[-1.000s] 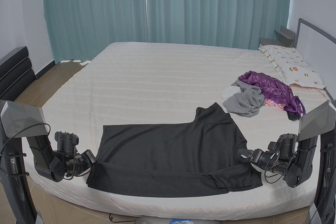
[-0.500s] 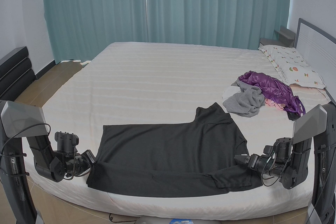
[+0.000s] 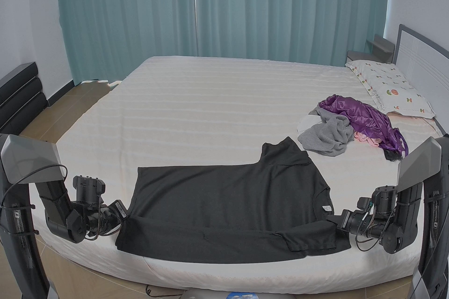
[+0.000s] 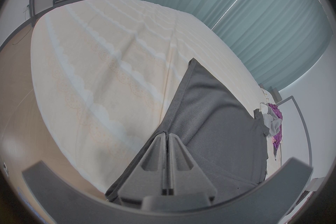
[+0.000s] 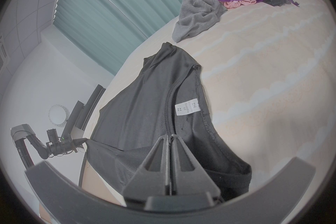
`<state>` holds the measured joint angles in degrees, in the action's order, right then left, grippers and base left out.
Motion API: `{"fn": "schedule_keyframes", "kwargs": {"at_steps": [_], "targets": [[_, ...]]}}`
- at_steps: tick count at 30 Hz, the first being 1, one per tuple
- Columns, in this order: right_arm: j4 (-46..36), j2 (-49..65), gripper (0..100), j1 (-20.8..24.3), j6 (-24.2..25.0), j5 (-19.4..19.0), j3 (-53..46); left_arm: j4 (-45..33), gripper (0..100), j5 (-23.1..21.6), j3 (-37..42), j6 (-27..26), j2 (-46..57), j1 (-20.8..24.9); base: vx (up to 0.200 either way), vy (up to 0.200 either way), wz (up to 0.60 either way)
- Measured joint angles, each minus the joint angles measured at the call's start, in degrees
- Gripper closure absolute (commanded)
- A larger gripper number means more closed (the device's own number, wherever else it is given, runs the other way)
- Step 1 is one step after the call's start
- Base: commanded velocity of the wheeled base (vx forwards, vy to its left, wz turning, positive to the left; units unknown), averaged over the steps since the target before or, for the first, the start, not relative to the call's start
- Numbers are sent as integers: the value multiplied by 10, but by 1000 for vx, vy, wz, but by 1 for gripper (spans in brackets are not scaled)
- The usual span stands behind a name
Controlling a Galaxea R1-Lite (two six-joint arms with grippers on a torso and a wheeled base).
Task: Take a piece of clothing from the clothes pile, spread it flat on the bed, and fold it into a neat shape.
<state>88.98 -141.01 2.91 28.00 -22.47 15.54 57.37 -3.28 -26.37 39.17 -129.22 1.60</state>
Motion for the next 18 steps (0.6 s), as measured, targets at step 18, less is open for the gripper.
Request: {"fn": "schedule_keyframes", "kwargs": {"at_steps": [18], "targets": [[0, 82, 100, -36, 2, -51, -75, 0, 100, 3, 29, -1, 47, -5, 0, 0, 0]]}}
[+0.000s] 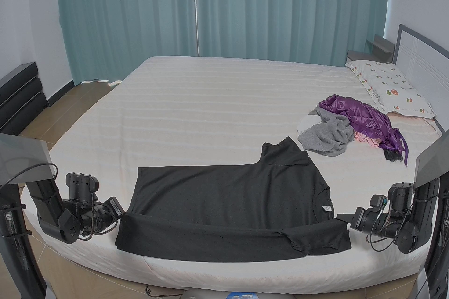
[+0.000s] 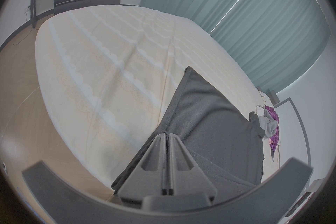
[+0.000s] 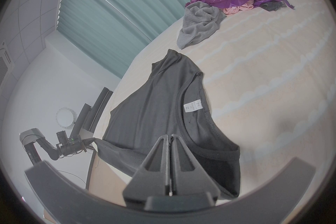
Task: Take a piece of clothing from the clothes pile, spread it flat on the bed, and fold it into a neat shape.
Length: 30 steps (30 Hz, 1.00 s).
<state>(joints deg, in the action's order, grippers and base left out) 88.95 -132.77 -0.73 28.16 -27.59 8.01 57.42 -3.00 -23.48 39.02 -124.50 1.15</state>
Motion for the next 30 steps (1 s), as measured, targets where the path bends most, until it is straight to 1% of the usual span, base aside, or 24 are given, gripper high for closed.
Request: {"fn": "schedule_keyframes", "kwargs": {"at_steps": [5, 10, 15, 21, 30], "targets": [[0, 26, 100, -3, -1, -12, -24, 0, 100, 0, 11, -2, 15, 0, 0, 0, 0], [0, 52, 100, -5, -7, -14, -53, -2, 100, 2, 29, -14, 33, 0, 0, 0, 0], [0, 62, 100, -5, -5, -13, -60, -3, 100, 3, 36, -20, 41, 0, 0, 0, 0], [0, 48, 100, -1, -2, -10, -30, 0, 100, 2, 24, -20, 30, 1, 0, 0, 0], [0, -15, 100, 9, 0, -2, 48, 3, 100, 2, -17, -17, -16, 2, 0, 0, 0]]}}
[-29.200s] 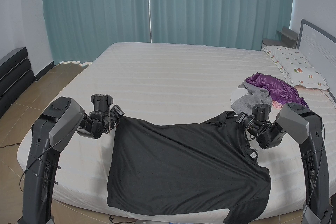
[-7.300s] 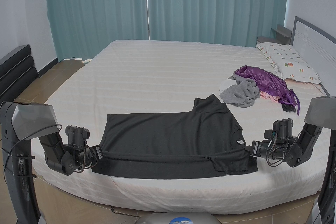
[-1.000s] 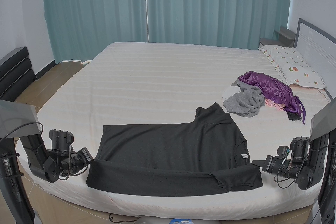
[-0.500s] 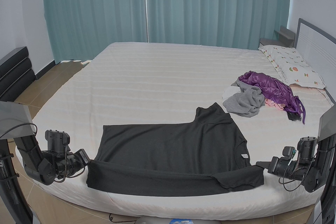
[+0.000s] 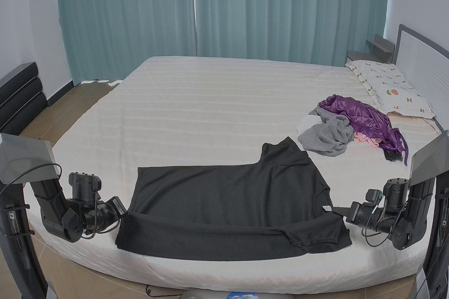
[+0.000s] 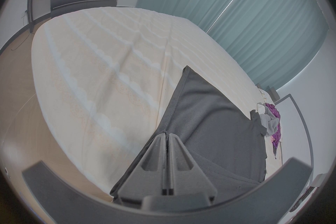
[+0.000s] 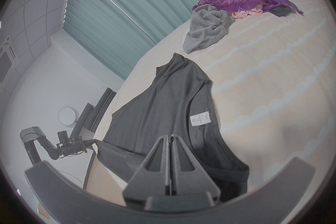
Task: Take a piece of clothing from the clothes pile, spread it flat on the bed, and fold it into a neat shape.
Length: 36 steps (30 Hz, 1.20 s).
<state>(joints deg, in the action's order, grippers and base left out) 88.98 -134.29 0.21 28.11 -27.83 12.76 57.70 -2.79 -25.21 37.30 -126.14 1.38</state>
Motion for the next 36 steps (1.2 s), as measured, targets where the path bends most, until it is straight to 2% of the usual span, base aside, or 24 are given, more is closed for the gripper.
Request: {"fn": "schedule_keyframes", "kwargs": {"at_steps": [9, 10, 11, 21, 27, 30, 33, 36], "targets": [[0, -59, 100, 2, 0, 20, 61, 0, 100, 0, -27, 0, -36, 0, 0, 0, 0], [0, -64, 0, 2, 0, 20, 65, 0, 100, 1, -28, 0, -39, 0, 0, 0, 0], [0, -69, 0, 3, 0, 21, 67, 0, 0, 1, -30, 1, -41, 0, 0, 0, 0], [0, -86, 0, 6, 15, 20, 68, 0, 0, 1, -34, 3, -51, 1, 0, 0, 0], [0, -38, 0, 11, 62, 31, 28, 1, 0, 0, -31, 26, -50, 0, 0, 0, 0], [0, -2, 0, 26, 109, 57, -3, 2, 0, -7, -29, 47, -44, -6, 0, 0, 0], [0, 23, 0, 63, 149, 95, -26, 2, 0, -19, -25, 63, -36, -13, 0, 0, 0], [0, 30, 0, 116, 188, 163, -41, 2, 0, -33, -22, 78, -28, -18, -133, 0, 0]]}}
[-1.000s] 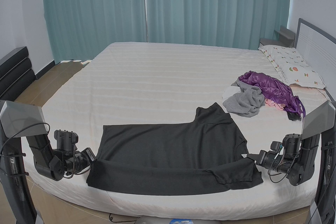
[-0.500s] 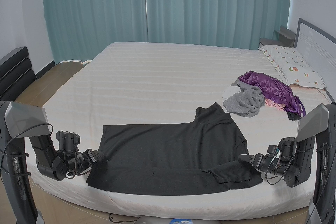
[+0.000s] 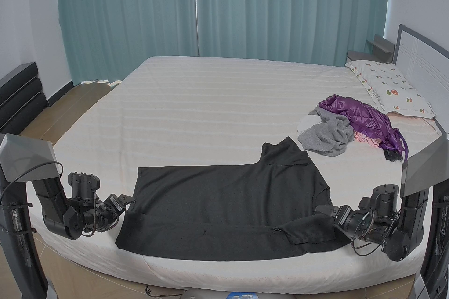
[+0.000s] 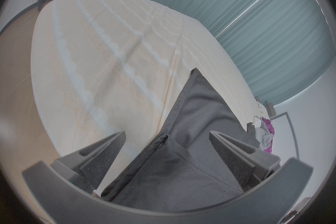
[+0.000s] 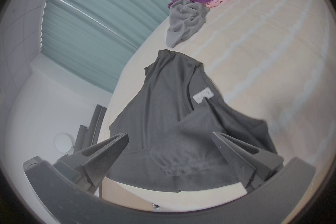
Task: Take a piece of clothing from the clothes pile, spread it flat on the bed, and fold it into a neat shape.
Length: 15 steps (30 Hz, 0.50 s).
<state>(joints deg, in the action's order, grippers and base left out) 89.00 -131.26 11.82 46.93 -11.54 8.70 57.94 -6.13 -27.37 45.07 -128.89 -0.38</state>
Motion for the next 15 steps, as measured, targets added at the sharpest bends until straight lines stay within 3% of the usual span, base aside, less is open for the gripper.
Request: {"fn": "schedule_keyframes", "kwargs": {"at_steps": [2, 5, 15], "targets": [[0, -4, 0, 32, 21, 40, -5, 0, 0, -8, 2, 9, 5, -2, -100, 0, 0], [0, -20, 0, 68, 44, 71, -8, 0, 0, -17, 3, 18, 9, -5, 0, 0, 0], [0, -59, 0, 91, 67, 84, 16, 66, 0, -19, 7, 23, 4, -6, 0, 0, 0]]}}
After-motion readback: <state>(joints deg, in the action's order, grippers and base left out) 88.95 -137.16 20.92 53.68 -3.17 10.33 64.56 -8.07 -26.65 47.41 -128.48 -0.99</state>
